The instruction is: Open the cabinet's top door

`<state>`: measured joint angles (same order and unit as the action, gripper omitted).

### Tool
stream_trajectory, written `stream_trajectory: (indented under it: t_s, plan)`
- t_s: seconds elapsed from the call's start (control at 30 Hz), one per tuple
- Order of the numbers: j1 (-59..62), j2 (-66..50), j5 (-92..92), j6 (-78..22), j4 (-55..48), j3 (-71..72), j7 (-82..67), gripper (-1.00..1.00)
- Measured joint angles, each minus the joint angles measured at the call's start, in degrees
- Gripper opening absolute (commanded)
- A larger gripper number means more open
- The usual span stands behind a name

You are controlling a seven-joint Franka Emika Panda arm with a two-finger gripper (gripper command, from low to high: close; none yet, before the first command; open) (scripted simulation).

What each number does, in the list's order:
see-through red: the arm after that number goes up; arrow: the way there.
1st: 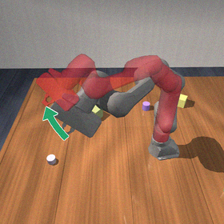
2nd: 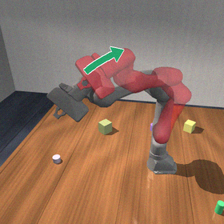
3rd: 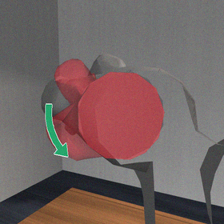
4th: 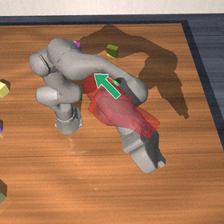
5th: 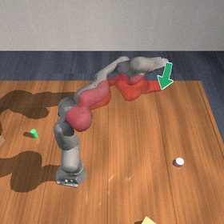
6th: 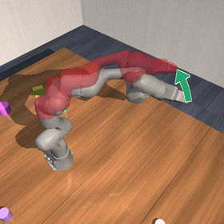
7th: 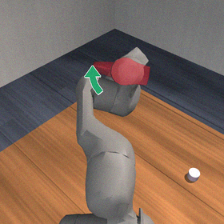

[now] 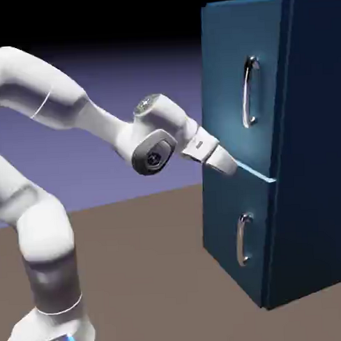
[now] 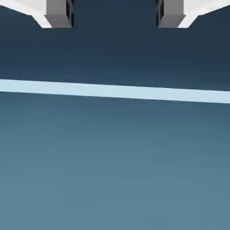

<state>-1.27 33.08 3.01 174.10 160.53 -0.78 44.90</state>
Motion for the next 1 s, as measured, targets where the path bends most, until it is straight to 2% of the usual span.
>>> stream_trajectory:
  t_s: [1.0]
  plan:
    - [-14.5, 10.6, 74.8, 2.3, -11.6, -19.4, 60.8, 0.00]
